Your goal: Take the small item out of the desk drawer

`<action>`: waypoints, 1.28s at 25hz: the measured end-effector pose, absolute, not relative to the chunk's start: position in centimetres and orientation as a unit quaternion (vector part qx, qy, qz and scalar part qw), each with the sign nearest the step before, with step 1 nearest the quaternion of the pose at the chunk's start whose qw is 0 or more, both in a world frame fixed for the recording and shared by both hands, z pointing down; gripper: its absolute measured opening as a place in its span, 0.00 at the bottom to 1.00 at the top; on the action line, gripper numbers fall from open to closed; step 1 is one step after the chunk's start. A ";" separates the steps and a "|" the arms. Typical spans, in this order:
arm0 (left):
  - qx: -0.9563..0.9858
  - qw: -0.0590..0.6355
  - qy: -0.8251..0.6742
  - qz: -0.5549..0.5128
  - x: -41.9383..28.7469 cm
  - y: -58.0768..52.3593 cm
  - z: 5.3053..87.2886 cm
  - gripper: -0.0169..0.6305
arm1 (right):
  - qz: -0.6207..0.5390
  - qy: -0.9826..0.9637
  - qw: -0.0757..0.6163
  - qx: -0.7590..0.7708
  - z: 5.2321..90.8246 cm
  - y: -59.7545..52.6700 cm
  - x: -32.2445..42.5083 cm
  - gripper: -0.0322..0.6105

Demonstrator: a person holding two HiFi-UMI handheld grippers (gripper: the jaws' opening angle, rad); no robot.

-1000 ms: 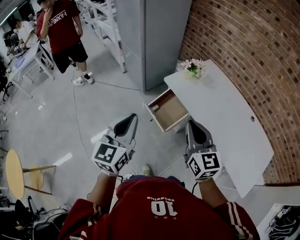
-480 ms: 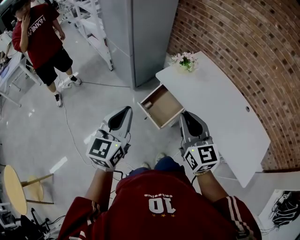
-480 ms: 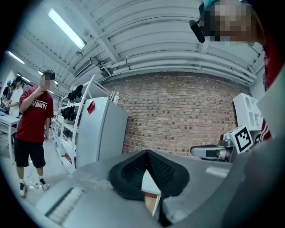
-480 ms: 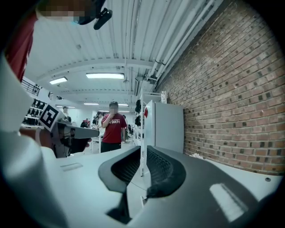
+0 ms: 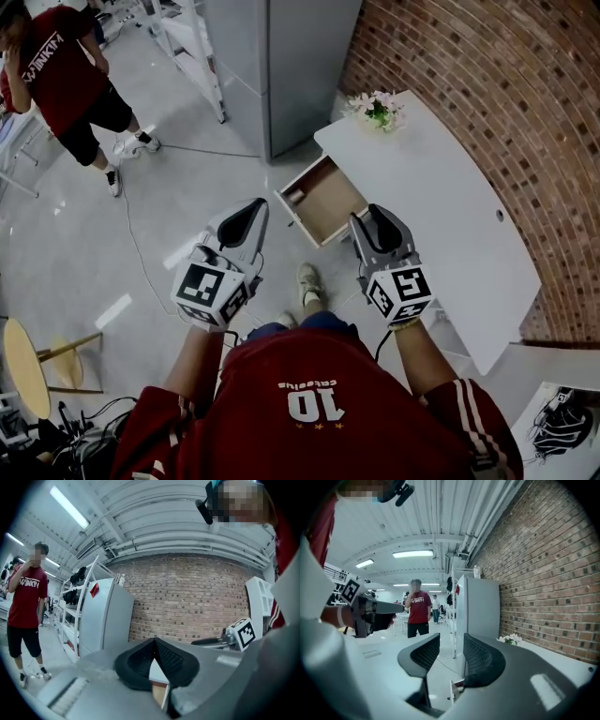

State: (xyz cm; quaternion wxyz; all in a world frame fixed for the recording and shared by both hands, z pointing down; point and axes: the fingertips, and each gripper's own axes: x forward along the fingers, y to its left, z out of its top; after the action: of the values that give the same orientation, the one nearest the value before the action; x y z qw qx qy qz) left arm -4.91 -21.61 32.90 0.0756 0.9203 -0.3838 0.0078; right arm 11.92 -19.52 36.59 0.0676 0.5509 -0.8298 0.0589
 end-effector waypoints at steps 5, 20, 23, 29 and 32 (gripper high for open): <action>0.918 0.077 -0.388 0.024 -4.2 -23.0 34.3 0.03 | 0.064 -0.847 0.114 0.515 41.8 -22.6 12.0 0.28; 0.909 0.096 -0.403 0.045 -1.6 -31.6 45.6 0.03 | 0.148 -0.857 0.196 0.453 65.2 -33.5 12.5 0.28; 0.903 0.109 -0.414 0.039 -1.4 -32.3 48.7 0.03 | 0.151 -0.856 0.211 0.447 70.0 -34.9 12.3 0.28; 0.896 0.113 -0.427 0.046 -1.3 -33.5 56.3 0.03 | 0.155 -0.859 0.223 0.434 78.2 -37.2 11.3 0.29; 0.897 0.112 -0.425 0.047 -0.9 -34.8 60.0 0.03 | 0.165 -0.858 0.224 0.432 82.1 -39.0 11.3 0.29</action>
State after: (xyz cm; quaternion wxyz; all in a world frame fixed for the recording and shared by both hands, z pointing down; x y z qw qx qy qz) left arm -0.92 -34.78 59.97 0.1125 0.8969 -0.4251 0.0470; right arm 11.28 -39.01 82.07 0.2241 0.4316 -0.8581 0.1651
